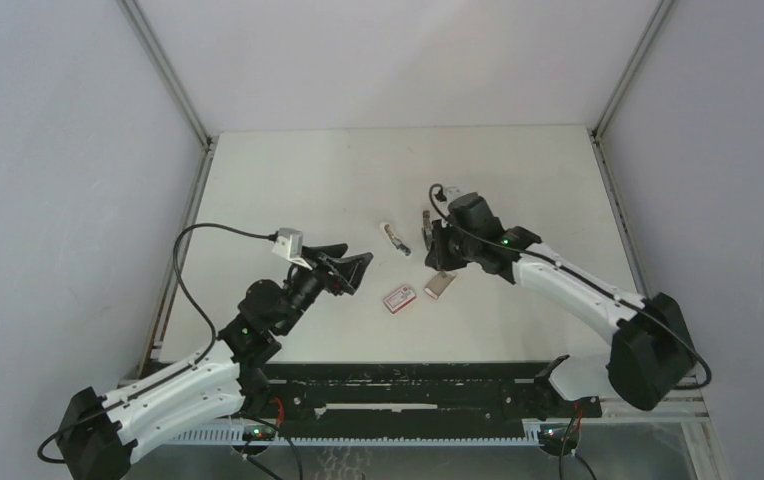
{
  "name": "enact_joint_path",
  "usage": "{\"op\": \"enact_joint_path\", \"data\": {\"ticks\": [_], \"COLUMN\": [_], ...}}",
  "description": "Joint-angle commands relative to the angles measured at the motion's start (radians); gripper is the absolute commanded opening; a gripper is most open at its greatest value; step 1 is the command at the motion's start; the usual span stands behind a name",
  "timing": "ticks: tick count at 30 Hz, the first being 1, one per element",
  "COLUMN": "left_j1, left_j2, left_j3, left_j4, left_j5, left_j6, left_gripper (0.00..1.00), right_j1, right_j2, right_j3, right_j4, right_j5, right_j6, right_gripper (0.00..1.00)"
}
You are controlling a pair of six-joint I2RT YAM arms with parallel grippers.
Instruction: Load the staples into the stapler
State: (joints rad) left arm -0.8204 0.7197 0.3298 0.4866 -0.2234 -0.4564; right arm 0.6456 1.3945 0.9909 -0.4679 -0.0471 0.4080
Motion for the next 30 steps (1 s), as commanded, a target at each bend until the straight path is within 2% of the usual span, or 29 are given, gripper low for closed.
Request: {"op": "enact_joint_path", "data": {"ticks": [1, 5, 10, 16, 19, 26, 30], "left_j1": [0.007, 0.007, 0.006, 0.004, 0.002, -0.002, 0.003], "left_j2": [-0.045, -0.028, 0.022, 0.085, 0.115, 0.167, 0.111], "left_j3": [-0.032, -0.043, 0.007, 0.029, 0.036, 0.063, 0.037], "left_j4": [0.116, 0.227, 0.262, 0.347, 0.422, 0.472, 0.313], "left_j5": [0.157, 0.301, 0.484, 0.596, 0.642, 0.690, 0.544], "left_j6": [-0.220, -0.332, -0.386, -0.407, -0.433, -0.457, -0.373], "left_gripper": [0.78, 0.78, 0.77, 0.75, 0.72, 0.58, 0.59], "right_j1": [-0.040, -0.050, -0.051, -0.052, -0.051, -0.030, -0.076], "right_j2": [-0.151, -0.247, -0.321, -0.343, -0.342, -0.350, -0.357], "right_j3": [-0.047, -0.089, -0.134, -0.180, -0.198, -0.200, -0.201], "right_j4": [0.155, 0.289, 0.479, 0.679, 0.747, 0.770, 0.614], "right_j5": [-0.300, -0.462, -0.606, -0.707, -0.740, -0.762, -0.663], "right_j6": [0.061, 0.143, 0.275, 0.391, 0.430, 0.410, 0.275], "right_gripper": [0.15, 0.15, 0.16, 0.17, 0.17, 0.17, 0.17]}}
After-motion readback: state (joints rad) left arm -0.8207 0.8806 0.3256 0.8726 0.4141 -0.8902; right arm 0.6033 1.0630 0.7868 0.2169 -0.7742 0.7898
